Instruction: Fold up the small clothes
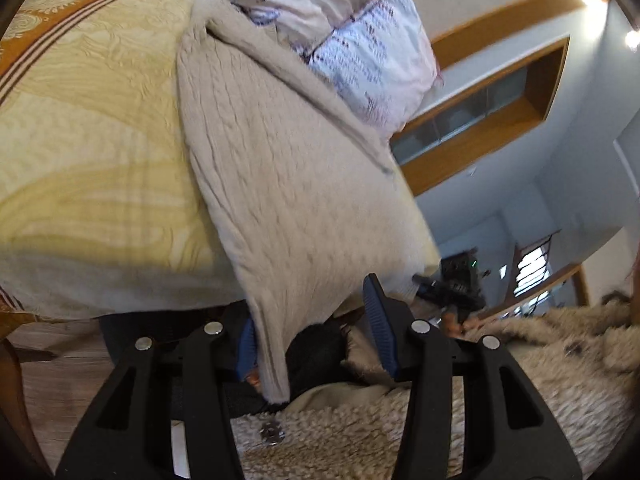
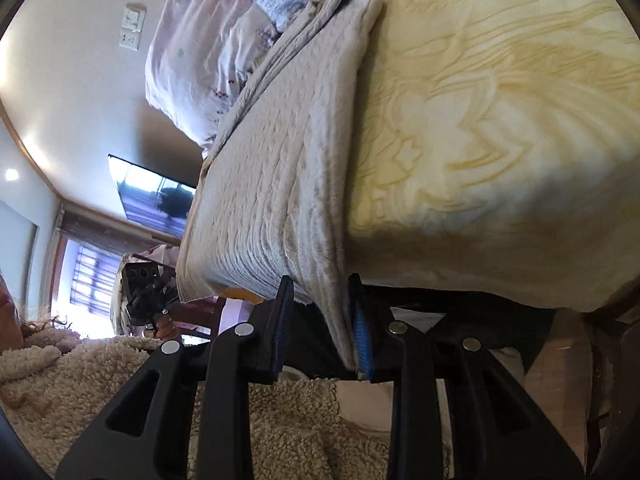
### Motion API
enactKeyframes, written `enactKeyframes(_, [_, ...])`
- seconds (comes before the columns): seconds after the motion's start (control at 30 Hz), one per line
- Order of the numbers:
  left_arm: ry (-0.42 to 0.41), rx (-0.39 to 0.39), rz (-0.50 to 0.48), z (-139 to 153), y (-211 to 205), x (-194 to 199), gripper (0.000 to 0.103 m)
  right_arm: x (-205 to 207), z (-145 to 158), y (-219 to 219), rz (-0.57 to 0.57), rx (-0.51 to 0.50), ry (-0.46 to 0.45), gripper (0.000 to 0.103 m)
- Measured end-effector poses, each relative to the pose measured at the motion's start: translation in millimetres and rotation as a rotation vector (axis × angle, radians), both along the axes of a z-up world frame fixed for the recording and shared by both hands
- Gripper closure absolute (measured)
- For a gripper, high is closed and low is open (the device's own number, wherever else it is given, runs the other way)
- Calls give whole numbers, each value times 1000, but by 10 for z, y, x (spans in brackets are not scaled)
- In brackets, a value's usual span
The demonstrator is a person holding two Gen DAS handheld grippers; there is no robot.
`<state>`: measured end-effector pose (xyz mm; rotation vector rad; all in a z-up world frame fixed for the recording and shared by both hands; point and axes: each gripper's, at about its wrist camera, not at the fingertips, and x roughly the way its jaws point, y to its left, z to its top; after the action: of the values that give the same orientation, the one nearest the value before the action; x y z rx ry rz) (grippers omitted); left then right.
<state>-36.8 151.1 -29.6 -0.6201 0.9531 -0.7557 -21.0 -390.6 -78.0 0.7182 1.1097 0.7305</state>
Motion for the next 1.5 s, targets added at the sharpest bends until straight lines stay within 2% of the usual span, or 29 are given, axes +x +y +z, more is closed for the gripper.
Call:
enactKeyframes(0.1, [24, 0, 6, -67, -14, 35, 56, 6, 18, 46, 18, -2, -20, 75])
enactKeyframes(0.13, [25, 1, 5, -78, -19, 42, 59, -1, 38, 66, 30, -1, -32, 86])
enactKeyframes(0.17, [28, 2, -2, -84, -29, 52, 71, 3, 58, 80, 41, -1, -42, 93])
enactKeyframes(0.2, [32, 6, -19, -89, -51, 62, 79, -16, 111, 90, 52, -3, -65, 94])
enactKeyframes(0.23, [34, 9, -38, -87, -72, 66, 90, -33, 158, 95, 63, 2, -89, 95])
enactKeyframes(0.27, [30, 16, -56, -72, -91, 71, 93, -52, 216, 107, 69, 8, -115, 95])
enactKeyframes(0.47, [-60, 25, -81, 184, -90, 123, 96, -24, 676, 88, 4, -1, -304, 95])
enactKeyframes(0.57, [-131, 38, -40, 394, -5, 266, 96, 77, 914, 21, -111, -41, -401, 95])
enactKeyframes(0.67, [-179, 61, 42, 573, 106, 475, 96, 221, 1041, -4, -220, -102, -455, 95])
enactKeyframes(0.77, [-178, 79, 146, 692, 199, 771, 96, 422, 1163, 89, -316, -263, -521, 95])
enactKeyframes(0.83, [-167, 124, 246, 773, 268, 1036, 96, 555, 1224, 191, -357, -362, -558, 96])
enactKeyframes(0.97, [-138, 191, 307, 848, 225, 1470, 97, 815, 1279, 497, -383, -536, -623, 96])
enactKeyframes(1.03, [-136, 228, 315, 881, 155, 1632, 97, 862, 1285, 498, -390, -540, -628, 96])
enactKeyframes(1.3, [-141, 221, 338, 1032, 117, 1933, 97, 1114, 1396, 461, -452, -500, -641, 96])
enactKeyframes(1.5, [-178, 252, 354, 1170, 68, 2202, 97, 1443, 1414, 428, -485, -460, -610, 96])
